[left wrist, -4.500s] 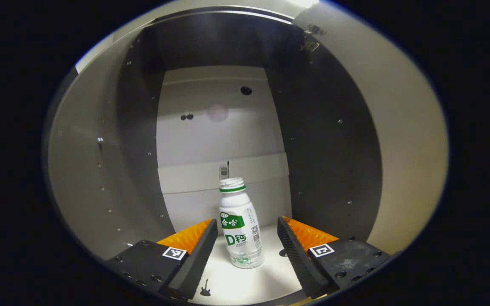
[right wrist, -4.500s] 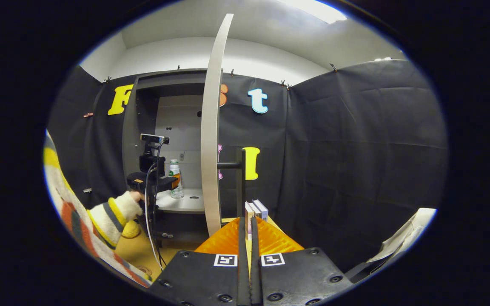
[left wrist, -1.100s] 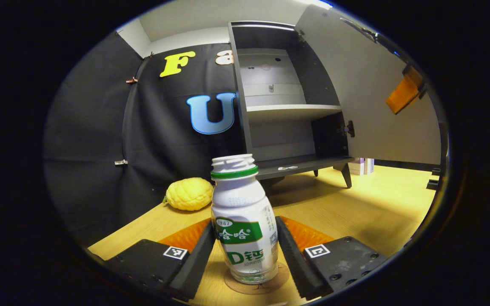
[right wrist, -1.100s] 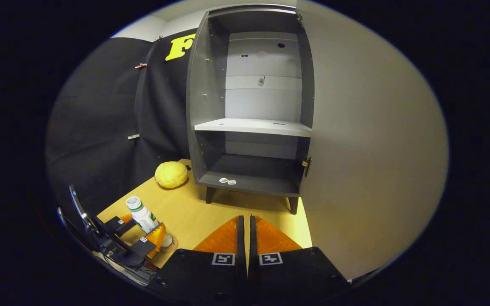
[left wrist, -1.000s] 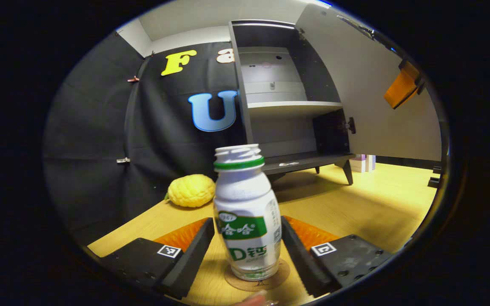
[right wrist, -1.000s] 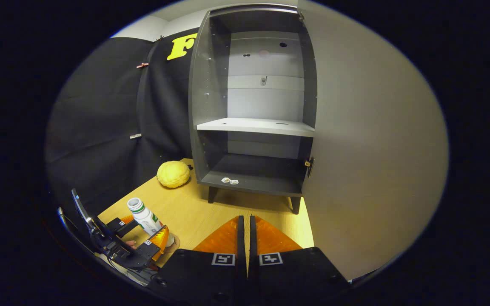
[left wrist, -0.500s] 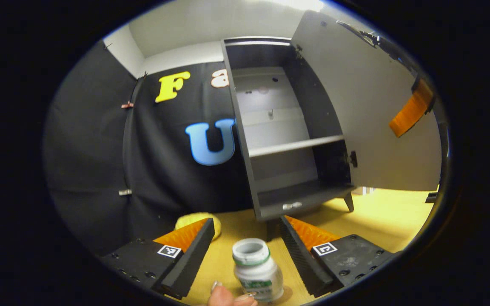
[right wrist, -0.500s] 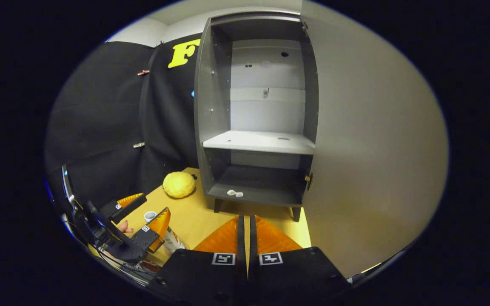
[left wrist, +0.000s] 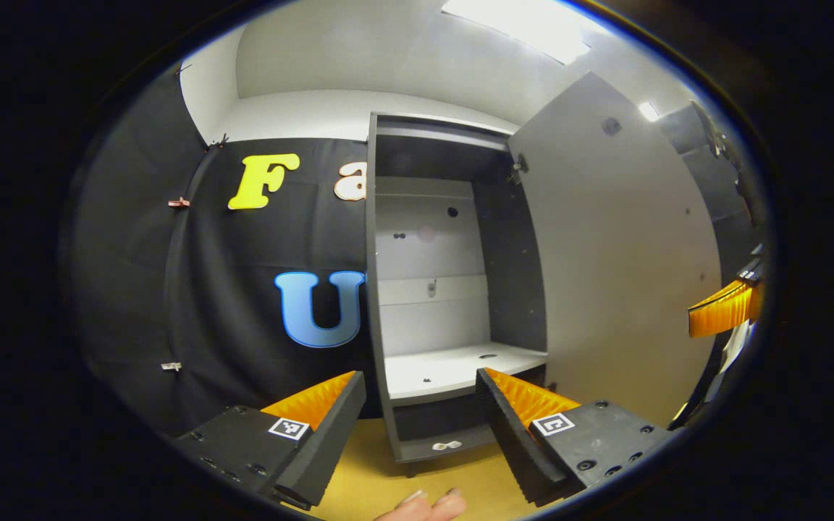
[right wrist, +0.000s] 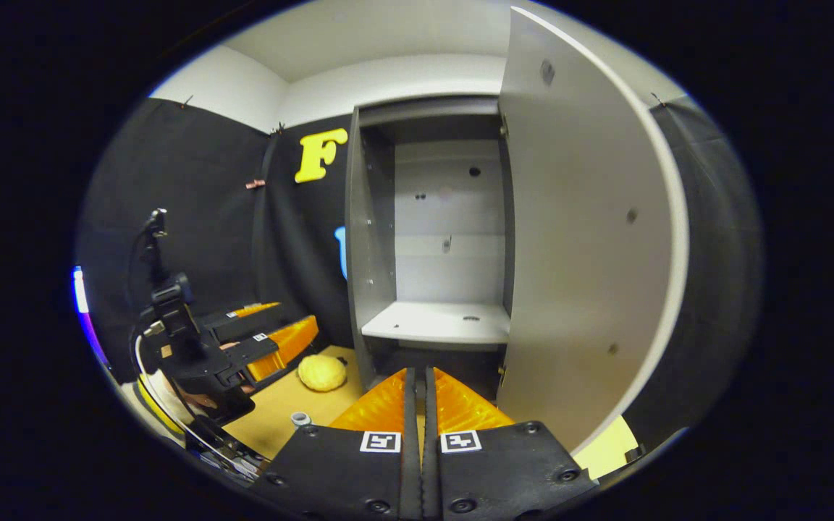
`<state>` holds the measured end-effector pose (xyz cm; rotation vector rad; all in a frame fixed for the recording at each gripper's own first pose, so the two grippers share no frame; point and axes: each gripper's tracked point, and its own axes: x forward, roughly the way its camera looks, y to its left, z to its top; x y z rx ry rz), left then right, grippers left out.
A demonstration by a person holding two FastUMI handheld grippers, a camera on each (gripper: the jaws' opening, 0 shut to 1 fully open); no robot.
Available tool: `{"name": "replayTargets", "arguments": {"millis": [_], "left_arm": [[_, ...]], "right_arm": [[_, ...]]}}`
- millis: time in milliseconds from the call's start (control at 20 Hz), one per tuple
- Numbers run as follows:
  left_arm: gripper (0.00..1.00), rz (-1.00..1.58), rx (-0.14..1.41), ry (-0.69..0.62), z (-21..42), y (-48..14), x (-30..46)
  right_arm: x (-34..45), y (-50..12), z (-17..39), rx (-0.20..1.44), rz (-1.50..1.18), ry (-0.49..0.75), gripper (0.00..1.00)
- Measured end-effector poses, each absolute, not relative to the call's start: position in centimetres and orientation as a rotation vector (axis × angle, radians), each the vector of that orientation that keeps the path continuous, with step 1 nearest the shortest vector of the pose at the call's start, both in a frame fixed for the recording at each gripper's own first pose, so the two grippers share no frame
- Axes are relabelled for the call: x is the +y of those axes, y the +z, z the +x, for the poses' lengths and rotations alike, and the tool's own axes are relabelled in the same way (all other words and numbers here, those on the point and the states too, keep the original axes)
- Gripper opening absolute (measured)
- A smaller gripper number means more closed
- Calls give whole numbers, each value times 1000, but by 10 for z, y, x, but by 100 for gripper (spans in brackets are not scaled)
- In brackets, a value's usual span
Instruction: Open the cabinet door with the right hand, grasp the bottle in the cabinet with the left hand and place it on the coaster, then close the cabinet door with the right hand.
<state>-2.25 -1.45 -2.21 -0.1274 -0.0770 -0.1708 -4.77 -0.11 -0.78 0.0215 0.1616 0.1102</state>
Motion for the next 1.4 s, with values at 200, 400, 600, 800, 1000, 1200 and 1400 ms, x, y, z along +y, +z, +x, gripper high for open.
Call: {"name": "replayTargets", "arguments": {"millis": [200,400,600,800,1000,1200,1400], "left_arm": [[96,-157,-49,-227,-35,2,-34],[96,-181,-61,-237,-35,17,-51],[96,-193,-60,-217,-38,24,-61],[96,-130,-70,-154,-49,32,-55],[96,-107,-84,-89,-67,39,-42],[99,-79,-43,15,-85,25,-19],[96,-104,-16,73,-97,13,-7]], "right_arm": [[-40,32,-86,61,6,35,43],[-93,39,-113,61,27,-71,80],[-134,50,-111,36,39,-85,97],[-174,52,-90,13,61,-103,97],[-188,46,-70,31,77,-65,90],[-181,34,-54,60,38,7,97],[-141,28,-47,77,64,113,95]]}}
